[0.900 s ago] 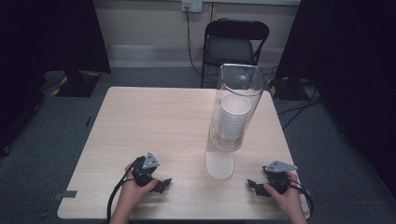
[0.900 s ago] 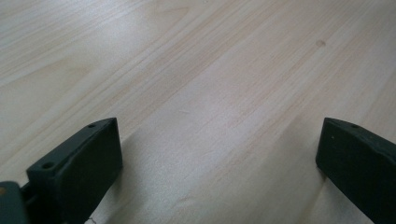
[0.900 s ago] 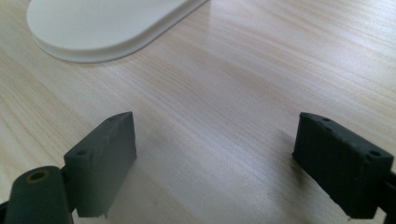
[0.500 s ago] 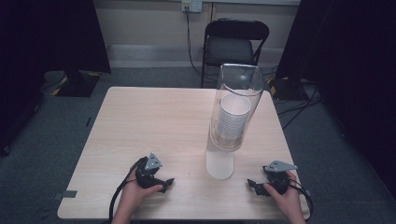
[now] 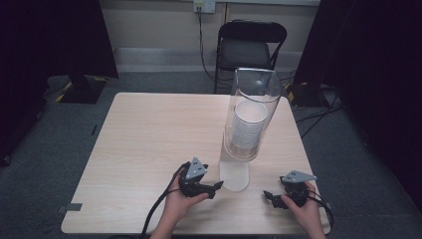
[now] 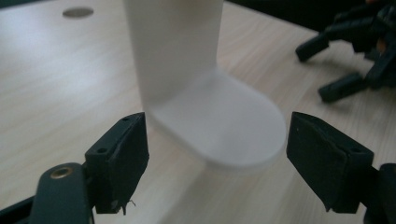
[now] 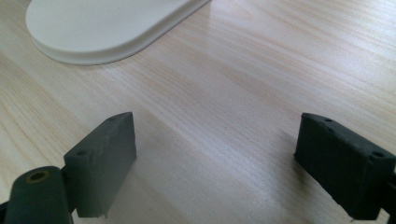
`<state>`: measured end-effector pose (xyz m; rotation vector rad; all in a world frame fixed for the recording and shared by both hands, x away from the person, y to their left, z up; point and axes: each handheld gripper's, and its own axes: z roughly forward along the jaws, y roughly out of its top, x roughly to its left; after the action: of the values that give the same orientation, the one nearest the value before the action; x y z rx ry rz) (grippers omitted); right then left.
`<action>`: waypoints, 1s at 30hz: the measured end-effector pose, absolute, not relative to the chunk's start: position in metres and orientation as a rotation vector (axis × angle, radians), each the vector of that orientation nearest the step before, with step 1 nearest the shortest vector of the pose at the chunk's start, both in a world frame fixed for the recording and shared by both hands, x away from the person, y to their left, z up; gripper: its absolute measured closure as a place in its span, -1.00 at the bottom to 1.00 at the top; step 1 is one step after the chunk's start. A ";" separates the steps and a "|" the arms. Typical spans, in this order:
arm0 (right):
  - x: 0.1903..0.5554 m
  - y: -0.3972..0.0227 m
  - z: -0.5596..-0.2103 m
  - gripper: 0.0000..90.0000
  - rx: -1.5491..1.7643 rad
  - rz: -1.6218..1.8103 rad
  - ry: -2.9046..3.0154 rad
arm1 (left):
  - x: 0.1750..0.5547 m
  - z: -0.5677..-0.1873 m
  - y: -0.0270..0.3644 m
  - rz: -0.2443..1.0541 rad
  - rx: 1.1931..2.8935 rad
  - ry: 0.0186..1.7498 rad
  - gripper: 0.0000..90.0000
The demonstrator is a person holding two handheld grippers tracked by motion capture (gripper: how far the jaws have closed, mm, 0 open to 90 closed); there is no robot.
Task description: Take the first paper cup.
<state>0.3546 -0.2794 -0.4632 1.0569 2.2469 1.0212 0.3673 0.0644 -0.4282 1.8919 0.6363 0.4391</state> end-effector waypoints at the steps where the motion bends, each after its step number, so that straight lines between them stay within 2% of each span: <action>1: 0.355 -0.279 -0.463 -0.74 1.059 1.022 2.247 | 0.369 -0.426 0.062 0.441 1.887 0.629 -0.53; 6: 0.355 -0.279 -0.463 -0.74 1.061 1.020 2.247 | 0.378 -0.420 0.046 0.396 1.765 0.683 -0.54; 17: 0.356 -0.279 -0.463 -0.74 1.062 1.022 2.246 | 0.385 -0.414 0.025 0.421 1.840 0.674 -0.54; 26: 0.358 -0.279 -0.463 -0.74 1.058 1.020 2.246 | 0.392 -0.404 0.015 0.426 1.783 0.679 -0.66; 30: 0.358 -0.279 -0.463 -0.74 1.057 1.020 2.247 | 0.393 -0.399 0.007 0.467 1.770 0.654 -0.64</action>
<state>0.3579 -0.2787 -0.4629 1.0574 2.2467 1.0205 0.3932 0.0074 -0.3989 1.7699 0.6540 0.4675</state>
